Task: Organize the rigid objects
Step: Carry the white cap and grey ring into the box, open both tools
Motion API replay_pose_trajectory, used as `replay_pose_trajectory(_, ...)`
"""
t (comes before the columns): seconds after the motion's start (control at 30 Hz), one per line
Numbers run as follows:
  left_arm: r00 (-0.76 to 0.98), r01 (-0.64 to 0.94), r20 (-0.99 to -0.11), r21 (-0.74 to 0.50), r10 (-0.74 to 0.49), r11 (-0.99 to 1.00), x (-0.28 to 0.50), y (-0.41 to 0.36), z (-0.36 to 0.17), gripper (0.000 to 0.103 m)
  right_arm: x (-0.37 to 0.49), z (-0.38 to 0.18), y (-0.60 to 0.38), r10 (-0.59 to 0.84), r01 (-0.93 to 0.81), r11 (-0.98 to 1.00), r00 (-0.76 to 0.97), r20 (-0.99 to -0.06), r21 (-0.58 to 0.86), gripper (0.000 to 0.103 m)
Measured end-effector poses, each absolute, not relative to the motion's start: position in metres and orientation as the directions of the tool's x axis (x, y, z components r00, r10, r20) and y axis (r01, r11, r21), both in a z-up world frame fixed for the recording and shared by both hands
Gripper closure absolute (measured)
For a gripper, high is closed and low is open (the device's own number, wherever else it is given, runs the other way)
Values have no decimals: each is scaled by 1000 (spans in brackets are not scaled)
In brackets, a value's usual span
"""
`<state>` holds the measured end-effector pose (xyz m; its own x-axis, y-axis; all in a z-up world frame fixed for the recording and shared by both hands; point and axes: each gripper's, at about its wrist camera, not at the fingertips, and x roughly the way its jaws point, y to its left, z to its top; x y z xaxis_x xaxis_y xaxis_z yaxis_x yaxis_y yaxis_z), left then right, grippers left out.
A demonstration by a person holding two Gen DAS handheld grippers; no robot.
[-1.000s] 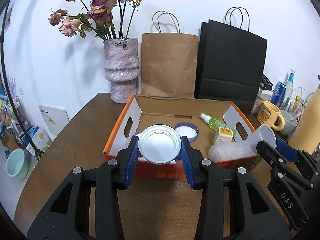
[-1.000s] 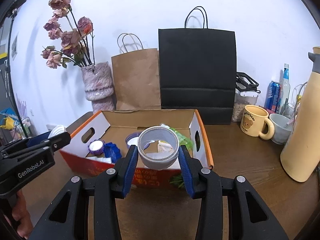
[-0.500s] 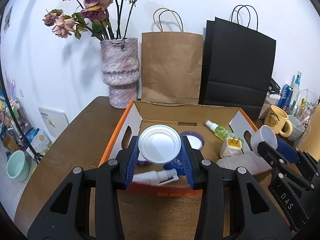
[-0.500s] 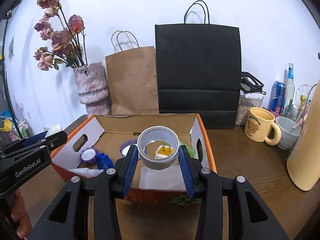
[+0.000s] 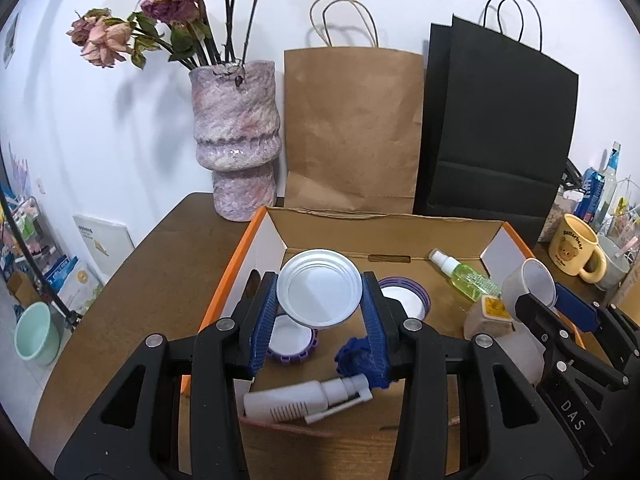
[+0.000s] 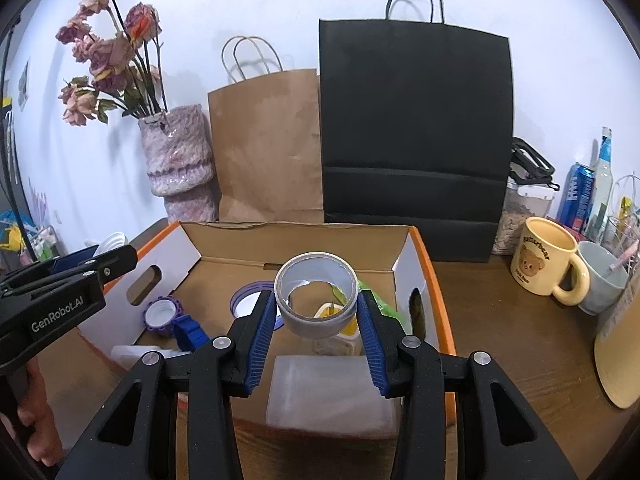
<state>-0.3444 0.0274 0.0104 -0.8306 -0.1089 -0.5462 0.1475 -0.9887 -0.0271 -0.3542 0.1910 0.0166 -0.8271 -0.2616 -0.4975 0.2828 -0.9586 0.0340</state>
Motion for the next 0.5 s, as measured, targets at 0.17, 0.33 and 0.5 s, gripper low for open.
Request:
replay_pose_trajectory(0.17, -824, 148, -555, -8, -118, -989, -360, 27, 5, 66, -369, 11, 186, -265, 298, -954, -814, -517, 20, 57)
replay_pose_trajectory(0.33, -822, 142, -557, 3, -120, -990, -370, 26, 3, 66, -381, 4, 183, -268, 310, -951, -801, -536, 13, 57)
replay_pose_trajectory(0.5, -814, 121, -571, 8, -104, -993, -377, 25, -1, 66, -387, -1, 183, -261, 311, -950, -791, -554, 4, 56)
